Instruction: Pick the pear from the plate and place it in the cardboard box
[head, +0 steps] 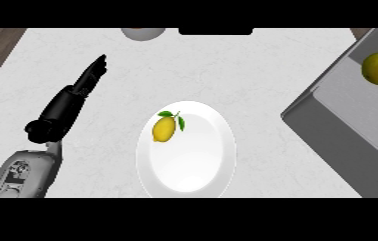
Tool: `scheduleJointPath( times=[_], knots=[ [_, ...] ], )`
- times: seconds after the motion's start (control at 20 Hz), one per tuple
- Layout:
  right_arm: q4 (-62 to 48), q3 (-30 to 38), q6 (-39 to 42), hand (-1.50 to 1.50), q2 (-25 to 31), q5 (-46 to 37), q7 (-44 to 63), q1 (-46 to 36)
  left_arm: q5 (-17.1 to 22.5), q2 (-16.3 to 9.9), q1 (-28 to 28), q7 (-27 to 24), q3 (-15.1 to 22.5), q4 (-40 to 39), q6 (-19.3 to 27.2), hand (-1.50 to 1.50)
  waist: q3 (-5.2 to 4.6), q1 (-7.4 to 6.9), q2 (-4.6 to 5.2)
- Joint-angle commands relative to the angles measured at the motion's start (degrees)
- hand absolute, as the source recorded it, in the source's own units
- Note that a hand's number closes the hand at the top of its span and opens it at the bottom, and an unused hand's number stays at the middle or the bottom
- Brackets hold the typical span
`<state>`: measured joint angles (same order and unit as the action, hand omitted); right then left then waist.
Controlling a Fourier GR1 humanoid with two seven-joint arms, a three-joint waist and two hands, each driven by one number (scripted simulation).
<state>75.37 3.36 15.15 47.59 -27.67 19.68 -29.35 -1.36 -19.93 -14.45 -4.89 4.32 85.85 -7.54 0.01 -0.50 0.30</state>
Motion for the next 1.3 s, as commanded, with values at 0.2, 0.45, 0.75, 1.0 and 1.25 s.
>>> scheduleJointPath(
  times=[0.2, 0.45, 0.75, 1.0, 1.25],
  knots=[
    [-17.7, -0.2, 8.5, 1.50, 4.8, -1.5, -12.4, -0.3, -0.3, 0.5, 2.5, -0.1, -0.2, 2.2, -1.1, 0.00, 0.03, -0.62, -0.07],
    [-23.2, -1.3, 15.6, -1.50, 5.9, -0.4, -22.8, -2.4, -1.1, 0.7, 3.9, -1.6, -0.6, 2.8, -1.2, 0.00, 0.02, -0.66, -0.10],
    [-23.4, 8.5, 7.3, -1.50, 0.1, 8.2, -31.2, -4.4, -1.8, 1.9, 2.2, 0.0, -0.4, 1.8, -0.4, 0.00, 0.10, 0.19, -0.27],
    [-30.1, 25.1, 7.2, -1.50, -5.3, 25.6, -25.2, -9.9, -0.9, 1.1, 1.6, 1.9, -0.9, 1.9, -1.3, 0.00, 0.12, 1.06, -0.72],
    [-38.3, 33.2, 6.7, -1.50, -0.4, 31.6, -20.1, -12.3, -1.1, 0.3, 3.3, -0.5, -1.7, 3.0, -2.0, 0.00, 0.04, -0.16, -0.15]
  ],
)
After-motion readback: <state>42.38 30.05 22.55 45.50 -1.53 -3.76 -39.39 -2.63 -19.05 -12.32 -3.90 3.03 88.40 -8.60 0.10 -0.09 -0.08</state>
